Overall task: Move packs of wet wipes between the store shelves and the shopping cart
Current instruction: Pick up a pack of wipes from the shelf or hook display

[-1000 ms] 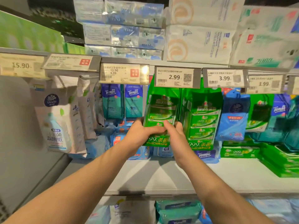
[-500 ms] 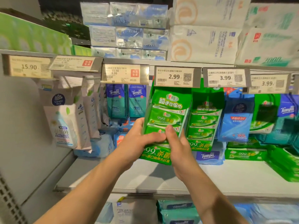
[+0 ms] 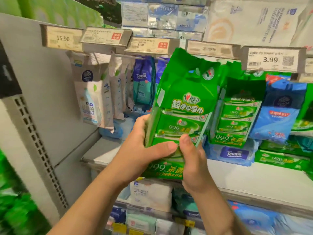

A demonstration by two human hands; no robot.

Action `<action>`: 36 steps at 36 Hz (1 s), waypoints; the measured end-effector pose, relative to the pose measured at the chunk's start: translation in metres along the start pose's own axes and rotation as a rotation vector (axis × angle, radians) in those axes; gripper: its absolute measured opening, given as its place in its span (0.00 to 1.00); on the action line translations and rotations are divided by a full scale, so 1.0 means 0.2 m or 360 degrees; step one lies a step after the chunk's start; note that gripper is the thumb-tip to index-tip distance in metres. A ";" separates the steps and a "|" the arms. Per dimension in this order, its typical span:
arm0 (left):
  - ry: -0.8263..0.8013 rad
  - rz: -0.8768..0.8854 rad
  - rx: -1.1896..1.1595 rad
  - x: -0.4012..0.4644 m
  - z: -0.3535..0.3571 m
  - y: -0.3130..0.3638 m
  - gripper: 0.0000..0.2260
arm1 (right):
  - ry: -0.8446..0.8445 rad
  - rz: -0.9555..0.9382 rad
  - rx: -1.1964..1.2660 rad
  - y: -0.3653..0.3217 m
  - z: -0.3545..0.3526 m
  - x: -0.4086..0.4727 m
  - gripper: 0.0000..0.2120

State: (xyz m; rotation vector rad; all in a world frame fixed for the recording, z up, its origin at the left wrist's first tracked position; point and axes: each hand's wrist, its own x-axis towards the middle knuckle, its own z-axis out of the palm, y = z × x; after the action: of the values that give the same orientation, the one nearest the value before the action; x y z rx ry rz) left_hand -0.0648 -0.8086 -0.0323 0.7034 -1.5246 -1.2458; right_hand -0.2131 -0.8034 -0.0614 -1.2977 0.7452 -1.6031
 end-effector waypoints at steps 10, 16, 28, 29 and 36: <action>0.0590 -0.0207 0.0190 -0.35 -0.13 -0.04 0.35 | -0.0357 0.0377 0.0285 0.18 0.22 -0.14 0.46; 0.1041 -0.0312 0.0050 -0.64 -0.24 -0.06 0.39 | -0.0696 0.0645 0.0358 0.30 0.45 -0.27 0.43; 0.1858 -0.0239 -0.0470 -1.30 -0.51 -0.02 0.37 | -0.0846 0.1531 0.0839 0.47 1.01 -0.68 0.41; 0.1915 -0.0211 -0.0496 -1.36 -0.54 -0.01 0.36 | -0.0839 0.1573 0.0858 0.48 1.06 -0.73 0.44; 0.2336 -0.0012 -0.0447 -1.77 -0.78 0.09 0.34 | -0.1080 0.1756 0.1048 0.51 1.53 -1.18 0.49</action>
State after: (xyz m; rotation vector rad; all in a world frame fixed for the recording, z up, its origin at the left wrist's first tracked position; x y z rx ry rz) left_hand 0.1995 -0.5467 -0.1388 1.0538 -0.1300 -0.5657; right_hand 0.1158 -0.6022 -0.1672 -0.6272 0.3162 -0.3768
